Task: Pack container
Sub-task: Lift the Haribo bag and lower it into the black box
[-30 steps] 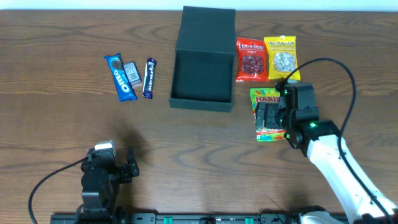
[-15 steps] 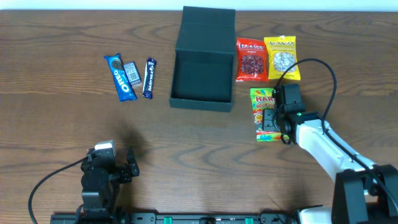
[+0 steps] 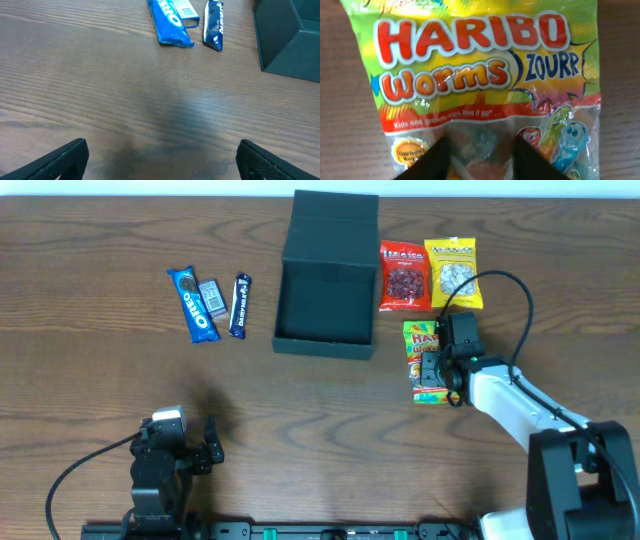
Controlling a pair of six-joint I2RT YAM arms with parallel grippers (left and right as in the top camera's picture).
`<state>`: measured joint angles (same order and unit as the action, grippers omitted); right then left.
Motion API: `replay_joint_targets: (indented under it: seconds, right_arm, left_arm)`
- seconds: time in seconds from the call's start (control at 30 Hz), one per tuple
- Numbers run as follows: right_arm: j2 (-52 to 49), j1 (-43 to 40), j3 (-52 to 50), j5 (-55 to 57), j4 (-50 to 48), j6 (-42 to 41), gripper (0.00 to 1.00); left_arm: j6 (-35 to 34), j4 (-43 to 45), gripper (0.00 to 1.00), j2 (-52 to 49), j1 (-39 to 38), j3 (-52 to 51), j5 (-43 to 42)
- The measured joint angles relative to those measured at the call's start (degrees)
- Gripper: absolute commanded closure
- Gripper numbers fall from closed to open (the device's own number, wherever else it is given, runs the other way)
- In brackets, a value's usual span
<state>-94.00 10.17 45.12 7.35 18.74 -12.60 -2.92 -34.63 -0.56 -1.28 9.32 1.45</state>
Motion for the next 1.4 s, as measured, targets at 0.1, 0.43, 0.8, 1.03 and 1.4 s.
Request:
replay_joint_targets:
  seconds: [0.1, 0.43, 0.8, 1.03, 1.4]
  right_arm:
    - [-0.5, 0.0, 0.5, 0.2, -0.2, -0.2, 0.93]
    - [2.2, 0.0, 0.4, -4.8, -0.6, -0.4, 0.99]
    - [19.7, 0.0, 0.2, -11.7, -10.1, -6.4, 0.99]
    - [18.4, 2.5, 4.8, -13.2, -13.2, -6.5, 0.99]
    - [2.1, 10.7, 24.0, -13.8, -12.2, -8.3, 0.99]
  left_arm:
    - [0.0, 0.0, 0.05, 0.0, 0.0, 0.0, 0.0]
    - [0.0, 0.0, 0.05, 0.0, 0.0, 0.0, 0.0]
    - [0.0, 0.0, 0.05, 0.0, 0.0, 0.0, 0.0]
    - [0.0, 0.0, 0.05, 0.0, 0.0, 0.0, 0.0]
    - [0.0, 0.0, 0.05, 0.0, 0.0, 0.0, 0.0]
